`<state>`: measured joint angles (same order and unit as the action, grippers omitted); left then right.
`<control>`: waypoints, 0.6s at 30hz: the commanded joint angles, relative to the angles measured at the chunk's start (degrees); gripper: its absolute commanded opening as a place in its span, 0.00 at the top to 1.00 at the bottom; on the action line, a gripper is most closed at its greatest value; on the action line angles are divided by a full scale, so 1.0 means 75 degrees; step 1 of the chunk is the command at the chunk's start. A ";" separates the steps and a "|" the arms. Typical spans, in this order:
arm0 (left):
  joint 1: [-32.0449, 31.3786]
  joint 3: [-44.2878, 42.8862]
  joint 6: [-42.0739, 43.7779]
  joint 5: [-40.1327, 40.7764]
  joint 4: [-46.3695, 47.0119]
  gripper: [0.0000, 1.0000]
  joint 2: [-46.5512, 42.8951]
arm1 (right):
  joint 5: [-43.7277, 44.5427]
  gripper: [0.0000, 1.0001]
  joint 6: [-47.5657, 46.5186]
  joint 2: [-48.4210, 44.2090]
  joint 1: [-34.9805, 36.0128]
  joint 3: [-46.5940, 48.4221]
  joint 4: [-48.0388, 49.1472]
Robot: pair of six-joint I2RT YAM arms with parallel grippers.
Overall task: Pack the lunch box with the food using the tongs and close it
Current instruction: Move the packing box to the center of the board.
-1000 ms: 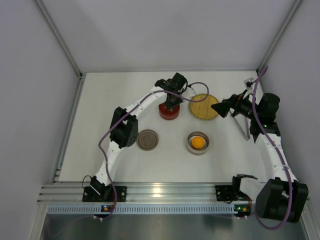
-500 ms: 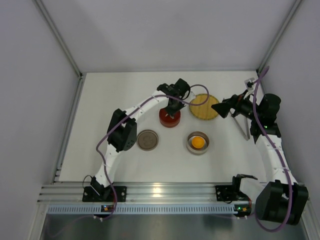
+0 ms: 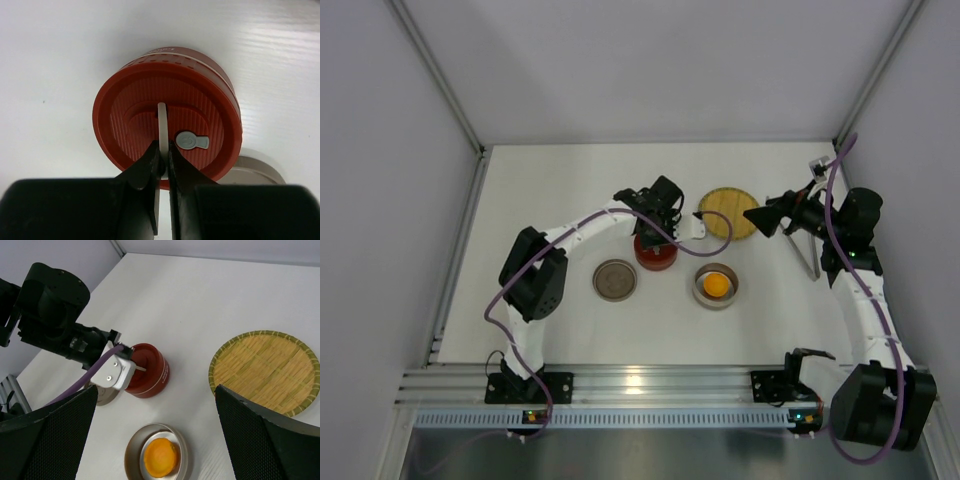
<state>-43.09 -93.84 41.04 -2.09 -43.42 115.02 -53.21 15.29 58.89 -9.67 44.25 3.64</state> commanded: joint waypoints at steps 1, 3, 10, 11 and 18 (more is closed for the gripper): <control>-0.0044 0.0770 0.1839 -0.1736 -0.1008 0.99 0.0227 | -0.0124 0.01 -0.0152 -0.0001 -0.0187 0.0088 0.0054; -0.0055 0.0642 0.2097 -0.2146 -0.1089 0.96 0.0051 | -0.0136 0.00 -0.0222 -0.0013 -0.0175 0.0112 -0.0005; -0.0359 0.0664 0.2017 -0.2382 -0.1090 0.91 -0.0406 | -0.0124 0.01 -0.0257 -0.0036 -0.0199 0.0158 -0.0110; -0.0418 0.0734 0.2005 -0.2382 -0.1136 0.91 -0.0465 | -0.0124 0.01 -0.0257 -0.0036 -0.0199 0.0159 -0.0110; -0.1225 0.2093 0.1865 -0.2429 -0.0961 0.91 -0.1378 | -0.0136 0.00 -0.0269 -0.0141 -0.0199 0.0217 -0.0227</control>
<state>-48.99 -83.11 55.61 -15.84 -46.26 106.37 -53.28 14.50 58.89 -9.93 44.25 3.22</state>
